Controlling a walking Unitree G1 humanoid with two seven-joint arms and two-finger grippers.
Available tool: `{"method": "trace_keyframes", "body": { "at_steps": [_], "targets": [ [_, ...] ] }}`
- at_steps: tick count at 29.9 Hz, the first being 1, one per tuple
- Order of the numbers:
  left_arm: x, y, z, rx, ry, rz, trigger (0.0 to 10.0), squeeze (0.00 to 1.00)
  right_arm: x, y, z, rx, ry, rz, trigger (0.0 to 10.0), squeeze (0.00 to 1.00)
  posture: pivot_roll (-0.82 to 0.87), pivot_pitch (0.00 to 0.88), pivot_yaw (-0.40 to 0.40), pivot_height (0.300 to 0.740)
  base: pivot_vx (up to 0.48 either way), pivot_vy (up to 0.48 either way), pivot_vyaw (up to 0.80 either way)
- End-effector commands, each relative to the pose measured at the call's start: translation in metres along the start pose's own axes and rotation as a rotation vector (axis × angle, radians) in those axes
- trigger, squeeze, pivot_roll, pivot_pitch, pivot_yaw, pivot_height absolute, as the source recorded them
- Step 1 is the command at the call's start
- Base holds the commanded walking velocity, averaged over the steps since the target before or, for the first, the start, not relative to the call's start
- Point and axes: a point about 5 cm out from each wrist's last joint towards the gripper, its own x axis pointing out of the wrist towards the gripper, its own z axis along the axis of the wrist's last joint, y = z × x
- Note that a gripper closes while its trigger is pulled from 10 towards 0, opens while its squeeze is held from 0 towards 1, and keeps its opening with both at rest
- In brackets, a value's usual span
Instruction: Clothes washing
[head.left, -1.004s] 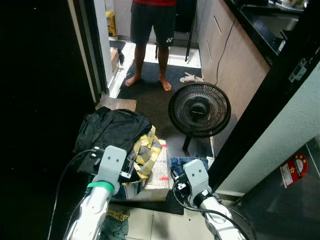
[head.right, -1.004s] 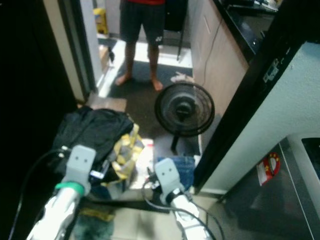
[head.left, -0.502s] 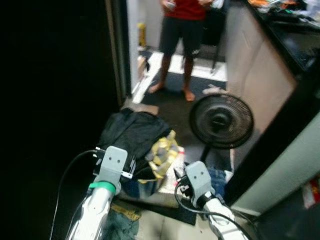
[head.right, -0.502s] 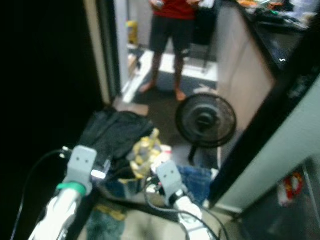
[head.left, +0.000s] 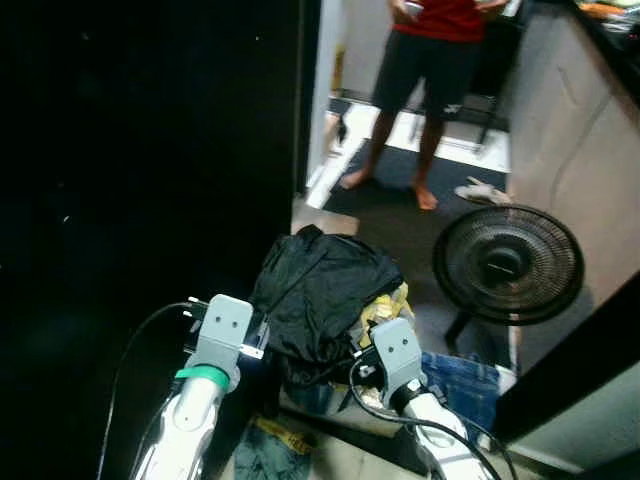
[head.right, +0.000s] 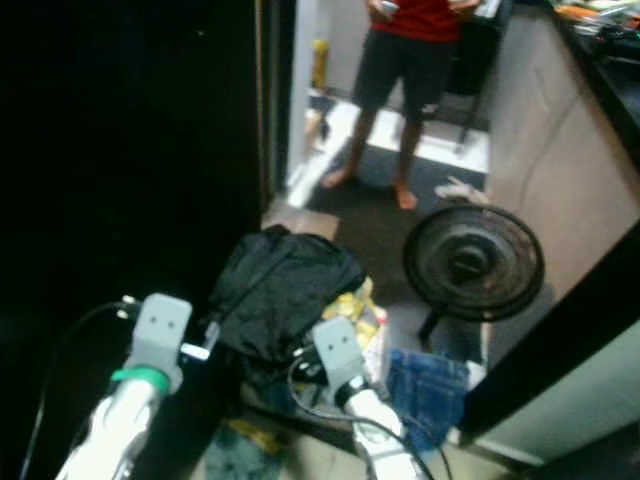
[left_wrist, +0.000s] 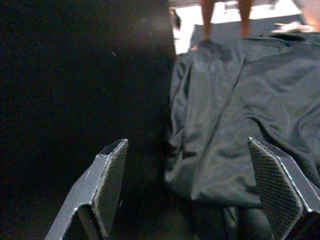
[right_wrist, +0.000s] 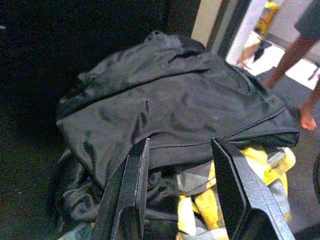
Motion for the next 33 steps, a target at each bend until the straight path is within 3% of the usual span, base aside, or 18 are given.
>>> {"method": "trace_keyframes", "body": {
  "at_steps": [1, 5, 7, 9, 14, 22, 28, 33],
  "targets": [
    [-0.002, -0.004, -0.003, -0.010, 0.014, -0.019, 10.0, 0.00, -0.004, 0.000, -0.006, 0.001, 0.028, 0.001, 10.0, 0.00, 0.05, 0.074, 0.003, 0.740, 0.000, 0.000, 0.00],
    [-0.002, -0.005, -0.003, -0.003, 0.018, -0.024, 10.0, 0.00, -0.004, 0.000, -0.006, 0.005, 0.028, -0.006, 10.0, 0.00, 0.05, 0.074, 0.003, 0.740, 0.000, 0.000, 0.00],
    [-0.002, -0.006, -0.004, -0.037, 0.028, -0.028, 10.0, 0.00, -0.004, 0.000, -0.007, 0.003, 0.037, -0.005, 10.0, 0.00, 0.05, 0.074, 0.004, 0.740, 0.000, 0.000, 0.00],
    [-0.003, -0.012, -0.005, -0.082, 0.041, -0.080, 10.0, 0.00, -0.004, -0.001, -0.007, 0.006, 0.035, -0.008, 10.0, 0.00, 0.05, 0.074, 0.005, 0.740, 0.000, 0.000, -0.80],
    [-0.008, -0.024, -0.007, -0.062, 0.039, -0.166, 10.0, 0.00, -0.003, -0.001, -0.005, 0.002, 0.026, -0.006, 10.0, 0.00, 0.05, 0.074, 0.005, 0.740, 0.000, 0.000, -0.16],
    [-0.005, -0.019, -0.011, -0.071, 0.068, -0.099, 10.0, 0.00, -0.003, 0.000, -0.006, -0.010, 0.030, 0.000, 10.0, 0.00, 0.05, 0.070, 0.004, 0.740, 0.000, 0.000, 0.00],
    [-0.005, -0.015, -0.012, -0.024, 0.057, -0.083, 10.0, 0.00, -0.004, 0.000, -0.007, -0.011, 0.033, 0.001, 10.0, 0.00, 0.05, 0.067, 0.003, 0.740, 0.000, 0.000, 0.00],
    [-0.005, -0.015, -0.012, -0.026, 0.057, -0.084, 10.0, 0.00, -0.004, -0.001, -0.007, -0.012, 0.034, 0.000, 10.0, 0.00, 0.05, 0.066, 0.003, 0.740, 0.000, -0.480, 0.00]
  ]
}}
